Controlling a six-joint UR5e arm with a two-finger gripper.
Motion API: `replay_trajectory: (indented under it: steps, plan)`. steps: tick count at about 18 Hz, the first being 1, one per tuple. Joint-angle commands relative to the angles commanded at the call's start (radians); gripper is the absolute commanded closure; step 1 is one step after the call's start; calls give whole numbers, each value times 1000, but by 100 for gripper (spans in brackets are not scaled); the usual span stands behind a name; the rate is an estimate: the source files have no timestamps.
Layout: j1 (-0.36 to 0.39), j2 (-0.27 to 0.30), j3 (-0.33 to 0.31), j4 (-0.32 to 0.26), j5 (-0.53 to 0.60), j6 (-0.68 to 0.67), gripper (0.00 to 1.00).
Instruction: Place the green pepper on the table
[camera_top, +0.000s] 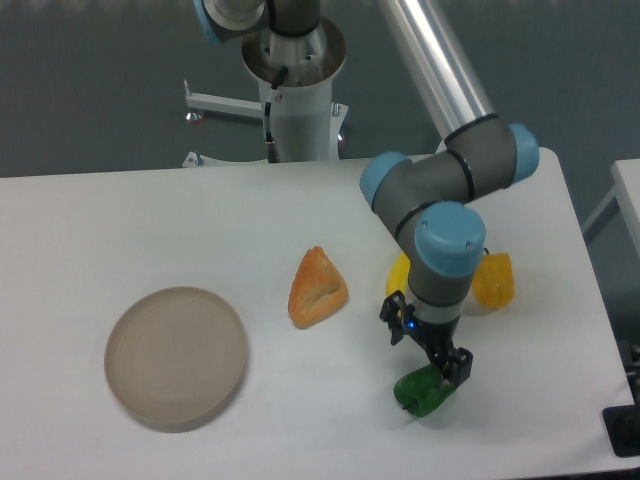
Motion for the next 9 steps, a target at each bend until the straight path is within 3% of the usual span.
replay_trajectory:
  steps: [1, 4, 6, 9]
  plan:
    - [6, 43, -55, -3, 0, 9, 0]
    - [52, 112, -139, -12, -6, 35, 0]
    - [52, 140, -149, -47, 2, 81, 0]
    - [75, 148, -117, -158, 24, 150, 0]
